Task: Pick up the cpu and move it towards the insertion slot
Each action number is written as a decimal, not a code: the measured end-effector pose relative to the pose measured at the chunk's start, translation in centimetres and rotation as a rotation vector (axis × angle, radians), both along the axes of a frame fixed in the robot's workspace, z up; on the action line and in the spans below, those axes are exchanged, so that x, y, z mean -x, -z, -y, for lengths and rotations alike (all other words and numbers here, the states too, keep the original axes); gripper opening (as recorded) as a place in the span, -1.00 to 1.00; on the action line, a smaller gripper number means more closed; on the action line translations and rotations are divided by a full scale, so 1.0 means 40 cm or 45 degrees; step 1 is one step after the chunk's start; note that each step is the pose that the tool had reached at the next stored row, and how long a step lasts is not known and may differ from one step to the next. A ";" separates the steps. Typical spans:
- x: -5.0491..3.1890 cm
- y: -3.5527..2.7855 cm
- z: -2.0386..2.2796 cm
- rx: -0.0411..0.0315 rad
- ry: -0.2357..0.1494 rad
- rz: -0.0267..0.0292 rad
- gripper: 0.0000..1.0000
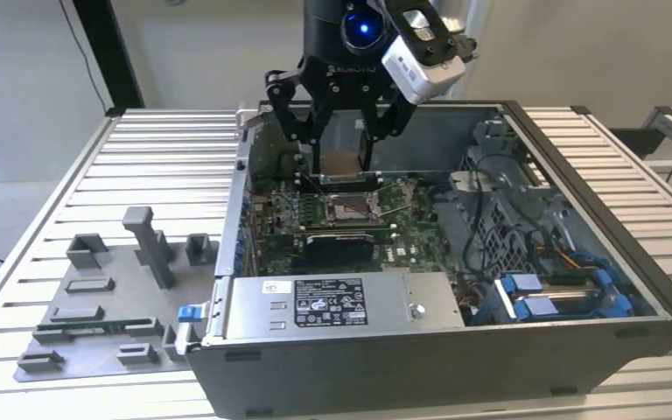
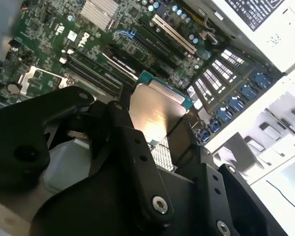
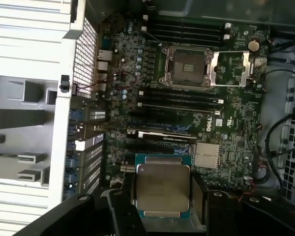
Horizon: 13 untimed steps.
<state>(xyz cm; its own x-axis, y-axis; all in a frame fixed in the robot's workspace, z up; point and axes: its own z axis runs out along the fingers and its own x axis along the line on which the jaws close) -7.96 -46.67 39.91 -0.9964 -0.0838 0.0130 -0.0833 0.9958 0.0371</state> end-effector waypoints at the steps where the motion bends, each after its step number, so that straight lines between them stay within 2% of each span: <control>1: -0.007 0.000 0.000 0.0001 0.000 0.0000 -1.00; 13: -0.085 0.000 0.000 0.0001 0.000 0.0000 -1.00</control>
